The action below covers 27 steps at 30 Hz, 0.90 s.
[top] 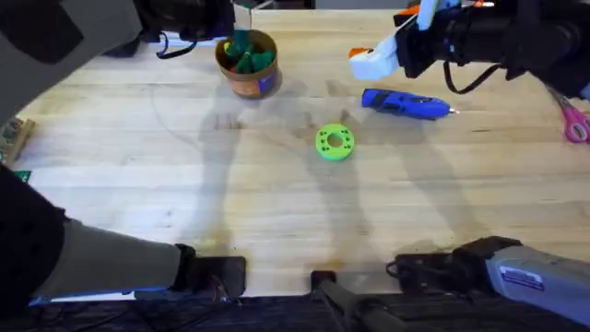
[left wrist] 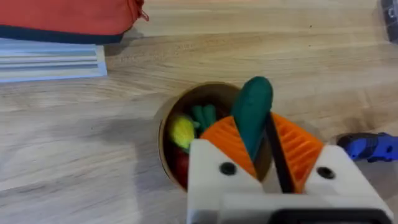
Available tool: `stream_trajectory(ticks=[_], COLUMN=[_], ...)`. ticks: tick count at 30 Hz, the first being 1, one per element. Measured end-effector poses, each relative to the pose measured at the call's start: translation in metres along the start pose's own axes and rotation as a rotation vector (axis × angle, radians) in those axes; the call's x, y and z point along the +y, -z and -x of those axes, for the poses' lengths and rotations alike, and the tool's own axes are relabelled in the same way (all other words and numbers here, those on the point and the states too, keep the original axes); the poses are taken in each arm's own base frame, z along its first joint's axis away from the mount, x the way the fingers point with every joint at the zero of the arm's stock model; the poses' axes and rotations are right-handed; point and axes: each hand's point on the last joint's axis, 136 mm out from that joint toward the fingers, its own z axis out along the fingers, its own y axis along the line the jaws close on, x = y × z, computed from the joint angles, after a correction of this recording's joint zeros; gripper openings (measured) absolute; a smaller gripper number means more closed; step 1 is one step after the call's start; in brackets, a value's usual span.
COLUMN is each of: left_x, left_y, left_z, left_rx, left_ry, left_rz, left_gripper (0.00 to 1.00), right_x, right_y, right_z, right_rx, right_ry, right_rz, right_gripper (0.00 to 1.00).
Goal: Pick up the gripper from the table and insert it into the empty holder that is missing its gripper. Then pick up a screw, insert it into the mounting hole, and use the screwdriver to tighten it. Finally, clean up the table by picking up the vegetable and placing it into the bucket.
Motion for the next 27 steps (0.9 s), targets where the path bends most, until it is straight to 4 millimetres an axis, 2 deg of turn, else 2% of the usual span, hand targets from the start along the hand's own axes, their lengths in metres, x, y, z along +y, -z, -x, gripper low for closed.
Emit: stream_trajectory(ticks=[1,2,6,11,14,16,18,21,24,27], left_x=[0.0,0.0,0.0,-0.001,-0.003,-0.006,-0.011,-0.021,-0.032,-0.043], left_y=[0.0,0.0,0.0,0.0,0.0,0.002,0.007,0.029,0.067,0.111], left_z=[0.0,0.0,0.0,-0.001,-0.001,0.001,0.004,0.007,0.001,-0.018], left_rx=[0.0,0.0,0.0,0.006,0.006,-0.001,-0.012,-0.023,-0.012,0.026], left_ry=[0.011,0.017,0.03,0.043,0.043,0.042,0.037,0.016,-0.034,-0.093], left_rz=[-0.002,-0.002,-0.002,-0.003,-0.019,-0.034,-0.049,-0.058,-0.056,-0.05], left_gripper=[0.247,0.294,0.338,0.679,0.843,0.95,0.983,0.985,0.987,0.985], right_x=[0.0,0.0,0.0,0.0,0.0,0.0,0.0,0.0,0.002,0.006], right_y=[0.0,0.0,0.0,0.0,0.0,0.0,0.0,0.0,0.001,0.008], right_z=[0.0,0.0,0.0,0.0,0.0,0.0,0.0,-0.001,-0.005,-0.011], right_rx=[0.0,0.0,0.0,0.0,0.0,0.0,0.0,0.005,0.02,0.056], right_ry=[0.0,0.0,0.0,0.0,0.0,0.0,0.0,-0.005,-0.041,-0.097], right_rz=[0.0,0.0,0.0,0.0,0.0,0.0,0.0,0.001,0.006,0.016], right_gripper=[0.994,0.994,0.994,0.994,0.994,0.995,0.994,0.991,0.992,0.992])
